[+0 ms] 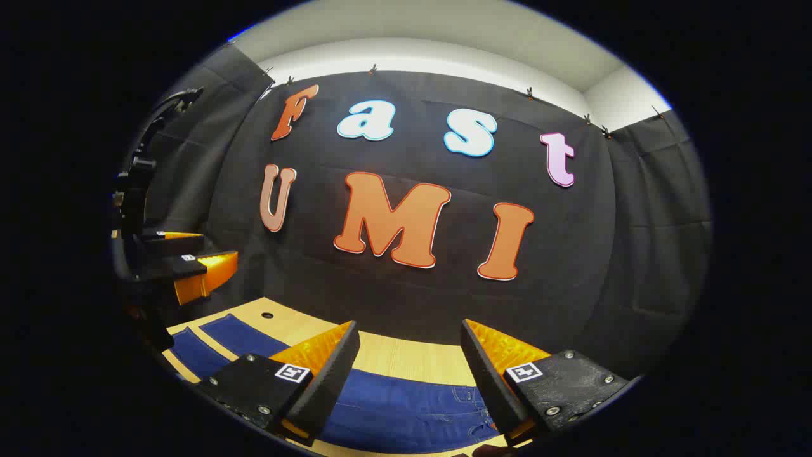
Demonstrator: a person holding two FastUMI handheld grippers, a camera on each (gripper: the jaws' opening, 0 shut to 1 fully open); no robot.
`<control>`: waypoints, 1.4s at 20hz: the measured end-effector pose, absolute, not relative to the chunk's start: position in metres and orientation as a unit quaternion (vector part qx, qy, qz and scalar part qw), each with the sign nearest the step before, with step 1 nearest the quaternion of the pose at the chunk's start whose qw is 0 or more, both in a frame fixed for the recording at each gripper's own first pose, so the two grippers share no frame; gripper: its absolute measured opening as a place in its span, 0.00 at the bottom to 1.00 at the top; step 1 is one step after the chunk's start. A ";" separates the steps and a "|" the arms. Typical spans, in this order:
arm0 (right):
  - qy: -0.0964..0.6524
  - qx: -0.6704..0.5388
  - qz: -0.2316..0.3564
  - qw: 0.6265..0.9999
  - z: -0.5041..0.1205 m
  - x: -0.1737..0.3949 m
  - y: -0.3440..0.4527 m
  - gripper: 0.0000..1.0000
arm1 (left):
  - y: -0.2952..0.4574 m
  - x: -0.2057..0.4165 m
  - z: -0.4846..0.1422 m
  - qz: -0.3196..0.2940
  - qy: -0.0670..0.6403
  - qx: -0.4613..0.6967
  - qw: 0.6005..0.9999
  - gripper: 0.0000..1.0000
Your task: Grasp the waist and the cuffs of the jeans and fold them to make the two legs overlap; first hold the waist and fold one-third of the jeans toward the cuffs, then hold the cuffs and fold the remaining one-third in the same direction to finish folding.
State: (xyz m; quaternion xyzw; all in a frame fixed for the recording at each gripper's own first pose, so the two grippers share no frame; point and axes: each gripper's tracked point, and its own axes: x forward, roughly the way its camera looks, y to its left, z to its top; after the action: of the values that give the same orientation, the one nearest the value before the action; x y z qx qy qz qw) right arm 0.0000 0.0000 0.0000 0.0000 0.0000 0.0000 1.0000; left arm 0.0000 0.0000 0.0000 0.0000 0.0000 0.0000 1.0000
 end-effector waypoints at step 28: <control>0.098 0.034 -0.073 0.992 -0.084 0.071 -0.023 0.97 | 0.110 0.080 -0.087 0.016 0.068 0.027 0.997 0.99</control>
State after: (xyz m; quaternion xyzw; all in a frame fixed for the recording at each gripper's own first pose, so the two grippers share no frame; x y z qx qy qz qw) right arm 0.0708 -0.0232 -0.0842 0.0340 0.0981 -0.0731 0.9919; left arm 0.0799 0.1101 -0.0866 0.0266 0.0685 0.0157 0.9972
